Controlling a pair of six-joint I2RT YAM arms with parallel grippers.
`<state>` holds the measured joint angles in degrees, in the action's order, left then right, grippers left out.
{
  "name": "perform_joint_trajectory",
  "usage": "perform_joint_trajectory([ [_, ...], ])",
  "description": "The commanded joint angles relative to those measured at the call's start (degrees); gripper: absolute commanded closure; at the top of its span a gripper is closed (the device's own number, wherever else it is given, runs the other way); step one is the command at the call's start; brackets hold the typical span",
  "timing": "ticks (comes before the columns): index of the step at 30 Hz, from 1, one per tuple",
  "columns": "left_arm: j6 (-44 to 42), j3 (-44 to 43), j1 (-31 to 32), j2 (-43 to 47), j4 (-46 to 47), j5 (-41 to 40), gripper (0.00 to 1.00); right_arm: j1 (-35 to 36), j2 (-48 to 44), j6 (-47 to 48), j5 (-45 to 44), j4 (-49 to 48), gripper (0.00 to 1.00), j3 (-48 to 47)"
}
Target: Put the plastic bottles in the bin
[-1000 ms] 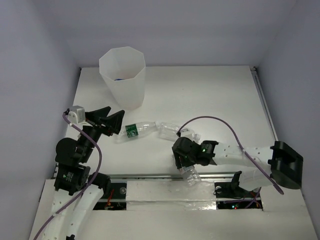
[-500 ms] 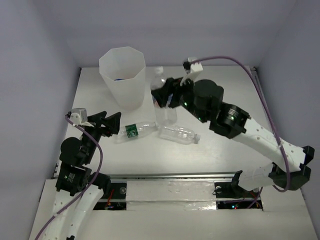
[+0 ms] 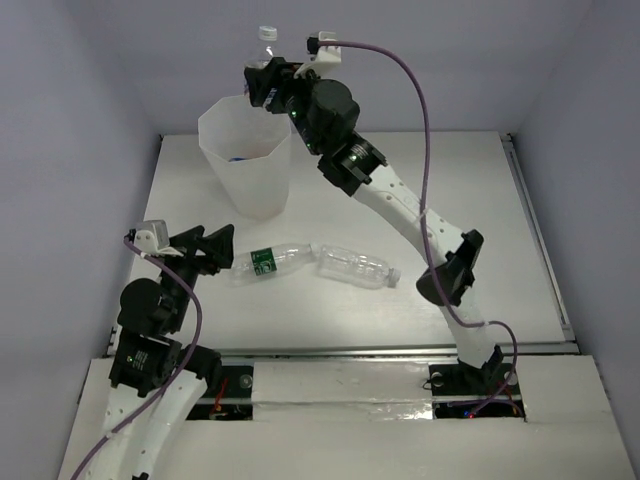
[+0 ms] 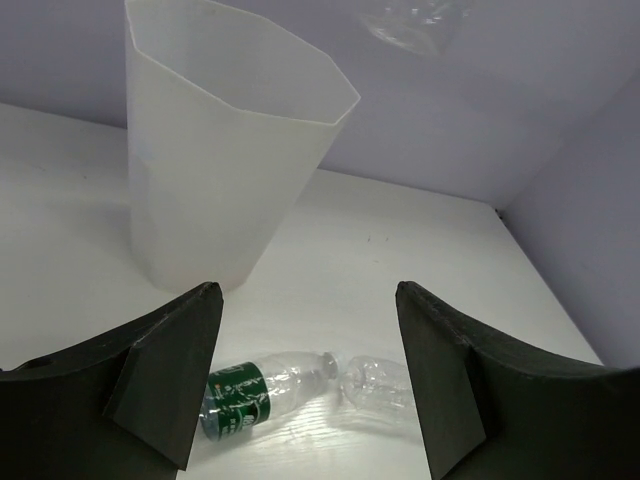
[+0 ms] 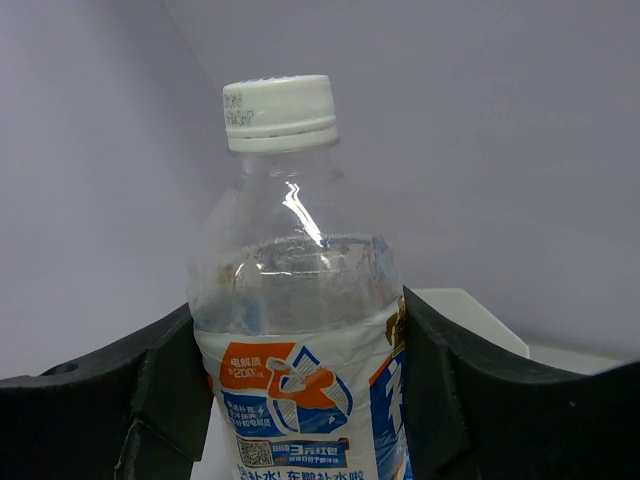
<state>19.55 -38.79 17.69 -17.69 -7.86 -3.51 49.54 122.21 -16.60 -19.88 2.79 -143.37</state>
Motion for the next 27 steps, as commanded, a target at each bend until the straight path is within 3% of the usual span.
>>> perform_joint_trajectory([
  [1, -0.6, -1.0, 1.2, 0.7, 1.2, -0.6, 0.33, -2.1, 3.5, -3.3, 1.2, -12.6, 0.49, -4.6],
  [6, -0.7, -1.1, 1.7, 0.3, 1.2, -0.4, 0.33, -2.6, 10.3, -3.2, 3.4, -19.4, 0.43, -8.0],
  [10, -0.7, -1.1, 2.3, 0.4, 1.3, -0.3, 0.33, -2.6, 13.2, -2.0, 5.6, -18.4, 0.31, -7.8],
  [15, -0.9, -1.1, 2.3, -0.5, 1.3, -0.4, 0.32, -2.6, 11.2, 0.7, 7.9, -17.6, 0.08, -4.3],
  [20, -1.4, -0.9, 1.2, -4.5, 2.2, 5.7, 0.28, -2.6, 5.1, 2.5, 11.3, -17.0, 0.0, 0.7],
  [24, -2.2, -1.3, 0.1, -10.8, 1.7, 7.5, 0.26, -2.6, -4.3, 3.4, 12.2, -18.5, 0.0, 13.9],
  [27, -3.1, -1.7, 0.1, -15.1, 0.7, 8.2, 0.26, -2.6, -16.7, 3.5, 12.0, -23.8, 0.05, 31.8],
])
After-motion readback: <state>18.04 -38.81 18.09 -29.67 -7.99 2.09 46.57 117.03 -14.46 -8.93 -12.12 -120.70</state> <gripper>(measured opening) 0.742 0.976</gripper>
